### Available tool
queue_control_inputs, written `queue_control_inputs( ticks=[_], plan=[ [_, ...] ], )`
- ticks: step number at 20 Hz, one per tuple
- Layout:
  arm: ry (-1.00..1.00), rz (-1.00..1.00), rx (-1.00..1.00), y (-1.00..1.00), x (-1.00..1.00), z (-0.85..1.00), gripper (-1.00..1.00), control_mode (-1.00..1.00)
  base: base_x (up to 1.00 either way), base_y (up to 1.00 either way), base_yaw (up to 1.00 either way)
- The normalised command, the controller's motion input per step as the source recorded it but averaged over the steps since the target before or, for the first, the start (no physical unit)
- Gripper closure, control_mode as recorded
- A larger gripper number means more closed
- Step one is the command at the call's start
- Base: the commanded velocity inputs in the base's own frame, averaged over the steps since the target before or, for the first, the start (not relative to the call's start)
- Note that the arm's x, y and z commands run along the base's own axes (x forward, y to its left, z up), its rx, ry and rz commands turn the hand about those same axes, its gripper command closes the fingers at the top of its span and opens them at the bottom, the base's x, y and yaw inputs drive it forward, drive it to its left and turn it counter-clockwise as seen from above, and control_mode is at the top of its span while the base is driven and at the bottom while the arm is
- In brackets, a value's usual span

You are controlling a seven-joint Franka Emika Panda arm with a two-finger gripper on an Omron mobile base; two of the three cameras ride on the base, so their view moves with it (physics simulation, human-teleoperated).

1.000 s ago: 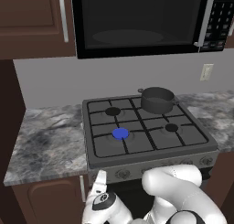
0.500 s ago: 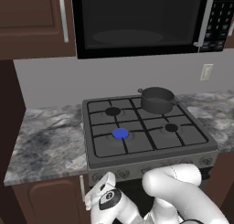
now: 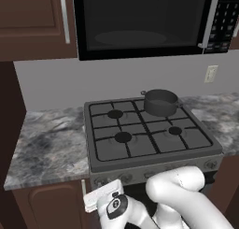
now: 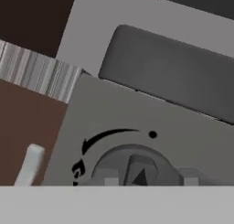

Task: Turn off the front left burner of the stove.

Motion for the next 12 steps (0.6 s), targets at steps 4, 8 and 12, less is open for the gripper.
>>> queue_control_inputs(
  ticks=[4,8,12],
  plan=[
    [-0.20,-0.11,0.50,-0.11,0.53,0.57,1.00,-1.00,0.00,0.00,0.00],
    [-0.14,-0.12,0.51,-0.02,0.38,0.53,1.00,-1.00,0.00,0.00,0.00],
    [-0.06,-0.16,0.54,0.00,0.11,0.37,1.00,-1.00,0.00,0.00,0.00]
  ],
)
